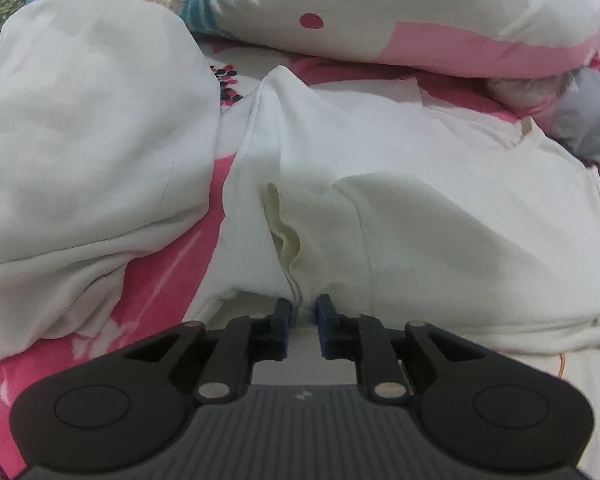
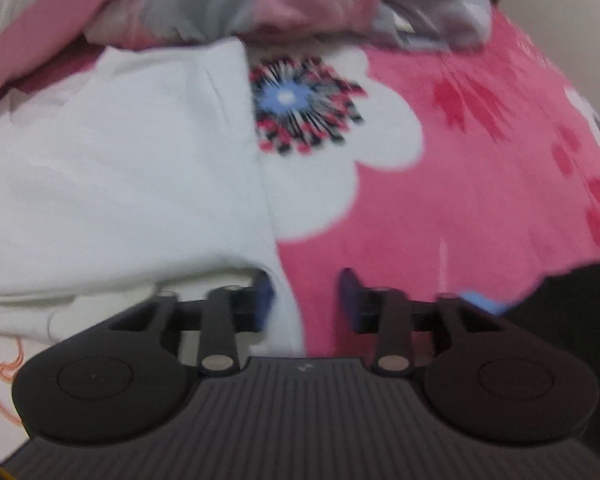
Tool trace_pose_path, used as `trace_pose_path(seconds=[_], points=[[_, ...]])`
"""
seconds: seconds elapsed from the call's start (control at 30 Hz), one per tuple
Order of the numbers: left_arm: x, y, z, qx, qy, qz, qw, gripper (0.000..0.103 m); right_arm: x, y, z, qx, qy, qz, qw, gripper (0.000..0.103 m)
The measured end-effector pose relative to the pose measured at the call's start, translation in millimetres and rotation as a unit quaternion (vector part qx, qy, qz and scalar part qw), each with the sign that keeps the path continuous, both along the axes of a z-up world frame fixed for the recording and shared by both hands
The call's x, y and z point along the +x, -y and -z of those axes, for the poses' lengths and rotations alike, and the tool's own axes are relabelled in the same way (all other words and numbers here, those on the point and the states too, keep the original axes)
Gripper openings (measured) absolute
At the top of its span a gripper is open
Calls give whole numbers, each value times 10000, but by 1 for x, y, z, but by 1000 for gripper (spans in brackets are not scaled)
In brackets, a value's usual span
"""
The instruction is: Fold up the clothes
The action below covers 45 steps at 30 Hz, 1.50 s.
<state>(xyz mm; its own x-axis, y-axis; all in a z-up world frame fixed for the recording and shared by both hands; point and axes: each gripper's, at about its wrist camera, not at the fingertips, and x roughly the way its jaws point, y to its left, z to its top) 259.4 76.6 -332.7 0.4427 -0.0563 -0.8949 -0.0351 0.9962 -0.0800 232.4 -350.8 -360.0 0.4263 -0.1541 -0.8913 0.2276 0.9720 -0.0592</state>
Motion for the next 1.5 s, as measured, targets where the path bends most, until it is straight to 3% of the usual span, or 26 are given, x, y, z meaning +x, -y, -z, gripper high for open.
trace_pose_path(seconds=[0.13, 0.3, 0.37, 0.4, 0.47, 0.53, 0.6, 0.67, 0.73, 0.8, 1.0, 1.13, 1.17, 1.2, 1.23, 1.5], points=[[-12, -4, -10, 66, 16, 107, 9999, 21, -9, 1, -27, 170, -16, -24, 9999, 40], [-12, 4, -22, 20, 335, 326, 9989, 23, 17, -13, -44, 245, 584, -650, 9959, 38], [-8, 11, -25, -33, 481, 439, 9979, 24, 35, -20, -37, 245, 691, -934, 9929, 29], [-6, 14, -27, -60, 554, 496, 9972, 25, 44, -24, -33, 245, 752, -1070, 9911, 19], [-2, 21, -30, -107, 691, 606, 9957, 26, 58, -30, -25, 193, 863, -1302, 9875, 15], [8, 29, -17, 8, 573, 603, 9965, 26, 70, -32, -13, 89, 888, -1418, 9859, 12], [13, 32, 0, 189, 304, 556, 9978, 33, 75, -19, 5, 94, 734, -1271, 9891, 12], [14, 30, 4, 205, 304, 555, 9978, 34, 79, -3, 25, 117, 560, -1091, 9924, 14], [14, 30, 1, 227, 342, 593, 9974, 37, 79, 9, 21, 395, 594, -731, 9948, 14], [15, 29, -2, 238, 358, 614, 9972, 39, 79, 6, 8, 302, 808, -646, 9942, 15], [19, 29, -7, 228, 427, 535, 9974, 39, 109, -15, -6, 283, 1192, -1303, 9839, 24], [19, 31, -5, 236, 407, 528, 9975, 39, 129, -24, 7, -49, 1002, -1712, 9801, 25], [20, 31, -3, 246, 406, 534, 9974, 39, 132, -22, 13, -127, 904, -1729, 9807, 20], [20, 32, -2, 256, 405, 541, 9974, 39, 133, -19, 17, -87, 877, -1718, 9812, 6], [20, 33, -2, 259, 417, 549, 9973, 38, 133, -15, 18, 8, 918, -1671, 9817, 3], [26, 39, 1, 251, 494, 614, 9966, 38, 128, 13, 12, 144, 1292, -1158, 9847, 0]])
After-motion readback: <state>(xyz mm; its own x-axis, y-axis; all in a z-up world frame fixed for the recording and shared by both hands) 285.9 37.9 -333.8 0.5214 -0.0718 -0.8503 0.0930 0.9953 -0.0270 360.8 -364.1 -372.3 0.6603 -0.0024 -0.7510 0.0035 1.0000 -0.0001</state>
